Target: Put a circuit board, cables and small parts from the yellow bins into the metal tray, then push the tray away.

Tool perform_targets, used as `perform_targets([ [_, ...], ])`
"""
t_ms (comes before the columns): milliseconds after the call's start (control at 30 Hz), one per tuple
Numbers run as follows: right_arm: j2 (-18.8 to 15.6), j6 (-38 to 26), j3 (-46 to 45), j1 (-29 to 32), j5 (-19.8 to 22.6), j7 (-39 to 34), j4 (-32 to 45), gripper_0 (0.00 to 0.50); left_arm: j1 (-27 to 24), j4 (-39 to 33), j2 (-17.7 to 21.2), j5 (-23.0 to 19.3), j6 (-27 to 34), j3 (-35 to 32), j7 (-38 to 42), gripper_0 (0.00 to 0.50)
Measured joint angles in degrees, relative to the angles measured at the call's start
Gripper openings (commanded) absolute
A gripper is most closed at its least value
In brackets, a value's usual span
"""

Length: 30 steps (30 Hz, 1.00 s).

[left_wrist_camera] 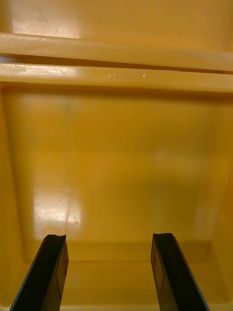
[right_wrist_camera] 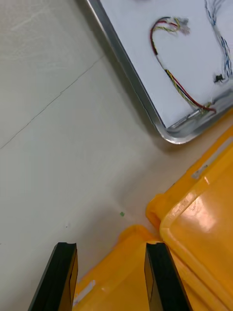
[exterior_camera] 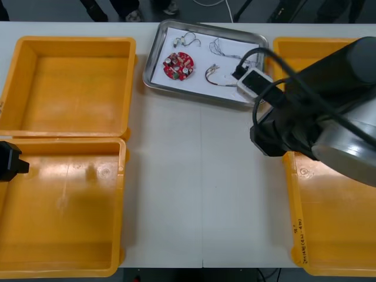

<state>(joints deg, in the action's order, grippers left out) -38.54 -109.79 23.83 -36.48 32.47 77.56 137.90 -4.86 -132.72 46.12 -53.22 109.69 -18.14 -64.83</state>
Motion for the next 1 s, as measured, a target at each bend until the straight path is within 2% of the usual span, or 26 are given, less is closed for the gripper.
perform_targets([
  [100, -1.6, 0.0, -4.9, 3.3, 2.4, -6.1, 1.5, 0.398, 0.0, 0.0, 0.0, 0.0, 0.0, 0.0, 0.0, 0.500],
  [267, -3.9, 0.0, -13.9, 8.8, 6.2, -8.6, 1.8, 0.400, 0.0, 0.0, 0.0, 0.0, 0.0, 0.0, 0.0, 0.500],
  [433, -4.9, 0.0, -23.4, 14.2, 9.4, -17.5, 0.9, 0.400, 0.1, 0.0, 0.0, 0.0, 0.0, 0.0, 0.0, 0.500],
  [767, -5.1, 0.0, -36.8, 19.4, 15.1, -18.1, -7.5, 0.400, 0.1, 0.0, 0.0, 0.0, 0.0, 0.0, 0.0, 0.500],
  [900, -5.1, 0.0, -40.2, 20.1, 15.9, -18.0, -11.2, 0.400, 0.1, 0.0, 0.0, 0.0, 0.0, 0.0, 0.0, 0.500],
  [933, -5.1, 0.0, -40.7, 20.2, 15.9, -18.0, -12.0, 0.412, 0.1, 0.0, 0.0, 0.0, 0.0, 0.0, 0.0, 0.500],
  [967, -5.1, 0.0, -41.1, 20.2, 15.9, -17.9, -12.7, 0.464, 0.1, 0.0, 0.0, 0.0, 0.0, 0.0, 0.0, 0.500],
  [1000, -5.1, 0.0, -41.3, 20.2, 15.8, -17.7, -13.4, 0.481, 0.1, 0.0, 0.0, 0.0, 0.0, 0.0, 0.0, 0.500],
])
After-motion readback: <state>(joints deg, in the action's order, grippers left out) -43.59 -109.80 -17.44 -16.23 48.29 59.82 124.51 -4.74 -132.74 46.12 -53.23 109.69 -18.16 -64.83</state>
